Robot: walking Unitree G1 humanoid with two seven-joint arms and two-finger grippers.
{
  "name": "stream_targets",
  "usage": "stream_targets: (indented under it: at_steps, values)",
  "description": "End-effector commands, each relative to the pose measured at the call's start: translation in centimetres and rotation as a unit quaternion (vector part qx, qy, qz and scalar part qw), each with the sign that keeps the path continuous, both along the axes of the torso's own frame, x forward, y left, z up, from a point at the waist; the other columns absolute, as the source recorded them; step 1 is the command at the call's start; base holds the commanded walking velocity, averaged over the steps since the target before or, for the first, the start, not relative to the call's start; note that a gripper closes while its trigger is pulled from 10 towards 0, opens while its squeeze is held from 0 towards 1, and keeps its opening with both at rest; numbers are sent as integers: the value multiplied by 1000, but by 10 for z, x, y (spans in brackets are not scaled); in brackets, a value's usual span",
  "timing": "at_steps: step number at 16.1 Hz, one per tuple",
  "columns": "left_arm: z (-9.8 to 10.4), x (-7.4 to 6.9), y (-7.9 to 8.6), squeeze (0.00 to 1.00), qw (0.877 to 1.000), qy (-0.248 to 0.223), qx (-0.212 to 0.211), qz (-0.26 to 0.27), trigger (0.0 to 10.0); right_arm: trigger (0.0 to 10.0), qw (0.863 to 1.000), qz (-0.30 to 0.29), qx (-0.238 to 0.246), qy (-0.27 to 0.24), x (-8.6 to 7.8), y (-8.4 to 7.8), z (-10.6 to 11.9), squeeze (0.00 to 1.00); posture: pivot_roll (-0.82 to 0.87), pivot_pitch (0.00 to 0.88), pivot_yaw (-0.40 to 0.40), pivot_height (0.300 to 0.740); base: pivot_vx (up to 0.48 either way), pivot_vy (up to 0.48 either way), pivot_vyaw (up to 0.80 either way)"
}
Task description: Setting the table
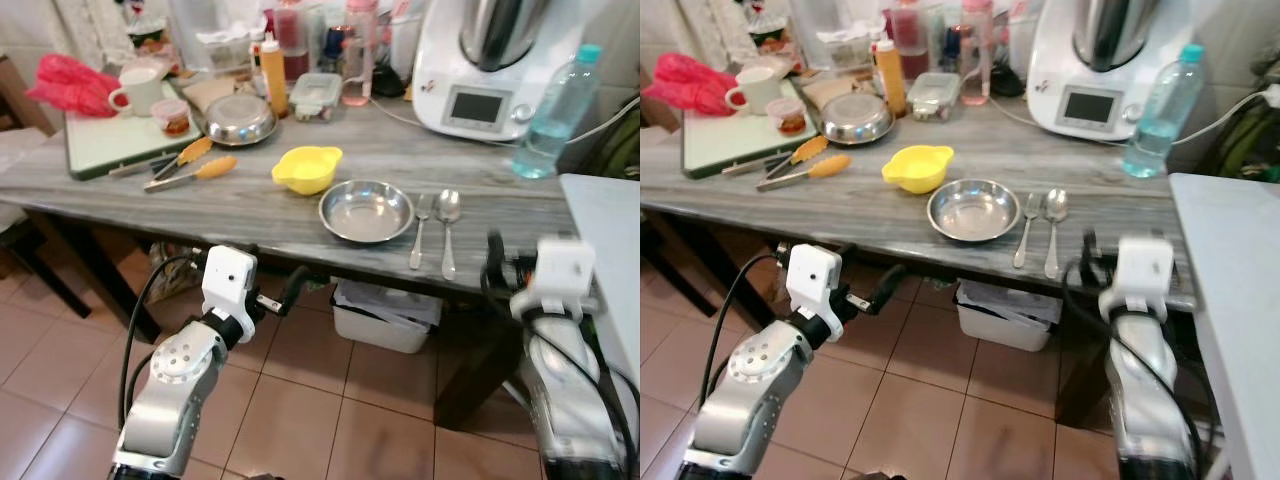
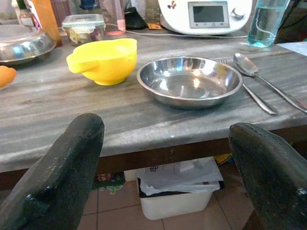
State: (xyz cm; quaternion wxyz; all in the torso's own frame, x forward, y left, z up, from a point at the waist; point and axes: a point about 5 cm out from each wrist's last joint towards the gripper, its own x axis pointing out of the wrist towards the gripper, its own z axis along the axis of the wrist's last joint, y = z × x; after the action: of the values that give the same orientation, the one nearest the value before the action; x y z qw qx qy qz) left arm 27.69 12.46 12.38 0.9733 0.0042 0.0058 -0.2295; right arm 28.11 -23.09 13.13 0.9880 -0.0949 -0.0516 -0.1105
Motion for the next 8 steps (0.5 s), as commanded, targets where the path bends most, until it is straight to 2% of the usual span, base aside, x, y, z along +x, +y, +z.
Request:
stream_targets:
  at_steps: [1, 2, 4, 7, 8]
  values:
    - [-4, 0, 1, 0, 1000, 2, 9, 8, 10000, 10000, 1000, 16, 0, -18, 0, 9, 13, 1000, -94, 0, 46, 740, 0, 0, 0]
    - [-14, -2, 1, 0, 1000, 17, 10, 10, 10000, 10000, 1000, 25, 9, 0, -4, 18, 7, 1000, -107, 0, 51, 740, 0, 0, 0]
    - [-17, 0, -1, 0, 1000, 21, 11, 14, 10000, 10000, 999, 45, 15, 9, -5, 31, 5, 1000, -114, 0, 48, 740, 0, 0, -559]
    - [-17, 5, -1, 0, 999, 16, 5, 30, 10000, 10000, 998, 51, 19, 20, -7, 36, 5, 1000, -117, 0, 39, 740, 0, 0, -610]
    - [-17, 5, -2, 0, 999, 15, 4, 33, 10000, 10000, 998, 52, 19, 23, -7, 37, 5, 941, -117, 0, 37, 740, 0, 0, -544]
